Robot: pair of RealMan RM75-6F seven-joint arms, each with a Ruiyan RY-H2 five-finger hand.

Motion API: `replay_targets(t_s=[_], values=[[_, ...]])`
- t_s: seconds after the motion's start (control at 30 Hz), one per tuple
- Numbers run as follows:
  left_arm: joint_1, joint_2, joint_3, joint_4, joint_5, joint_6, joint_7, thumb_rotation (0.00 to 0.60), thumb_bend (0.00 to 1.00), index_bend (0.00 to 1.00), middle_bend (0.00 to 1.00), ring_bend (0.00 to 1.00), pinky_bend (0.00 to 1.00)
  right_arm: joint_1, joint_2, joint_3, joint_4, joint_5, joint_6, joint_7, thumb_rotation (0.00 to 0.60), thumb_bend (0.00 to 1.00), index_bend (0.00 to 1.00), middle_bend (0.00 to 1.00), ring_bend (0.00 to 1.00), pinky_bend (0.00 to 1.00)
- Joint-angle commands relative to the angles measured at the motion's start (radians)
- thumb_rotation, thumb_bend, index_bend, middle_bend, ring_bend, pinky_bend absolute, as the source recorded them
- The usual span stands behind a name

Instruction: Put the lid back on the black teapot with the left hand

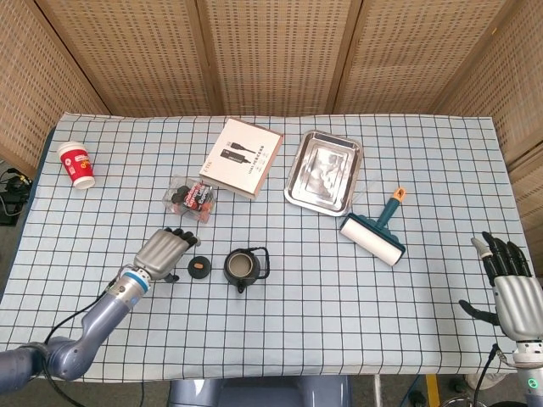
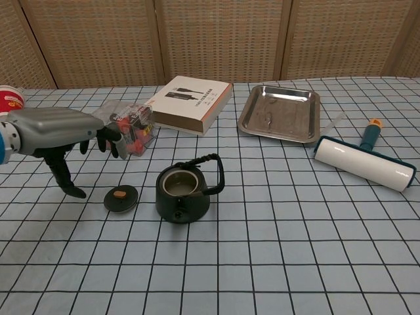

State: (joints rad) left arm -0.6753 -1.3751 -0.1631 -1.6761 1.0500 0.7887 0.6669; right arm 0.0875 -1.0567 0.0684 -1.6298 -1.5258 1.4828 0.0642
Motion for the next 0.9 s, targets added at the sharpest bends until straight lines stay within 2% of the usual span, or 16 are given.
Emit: replay_targets(t_s=[0.03,0.47,0.6,0.77,0.9], values=[[-0.054,-0.067,0.004,0.052,-0.072,-0.03,0.038,0.6,0.0,0.3,0.28,0.3,0.39,0.002,-0.003,0.001,0.004,0.005,-0.005,-0.002,0.6,0.0,0.0,0.0,0.0,0.0],[-0.141,-0.179,0.075,0.126,-0.193,0.014,0.124,0.6,0.0,0.33,0.3,0.34,0.42,0.007,-0.006,0.006,0.02,0.027,-0.022,0.014,0.6,0.0,0.0,0.0,0.0,0.0],[-0.148,-0.189,0.091,0.136,-0.193,0.04,0.124,0.6,0.0,0.36,0.34,0.37,0.46,0.007,-0.005,0.007,0.023,0.03,-0.024,0.021,0.6,0.0,0.0,0.0,0.0,0.0],[-0.148,-0.204,0.105,0.154,-0.183,0.059,0.118,0.6,0.0,0.44,0.43,0.45,0.53,0.007,-0.005,0.007,0.023,0.029,-0.022,0.023,0.6,0.0,0.0,0.0,0.0,0.0],[-0.147,-0.214,0.112,0.162,-0.163,0.084,0.106,0.6,0.0,0.48,0.46,0.47,0.55,0.006,-0.004,0.008,0.023,0.03,-0.02,0.025,0.6,0.0,0.0,0.0,0.0,0.0]])
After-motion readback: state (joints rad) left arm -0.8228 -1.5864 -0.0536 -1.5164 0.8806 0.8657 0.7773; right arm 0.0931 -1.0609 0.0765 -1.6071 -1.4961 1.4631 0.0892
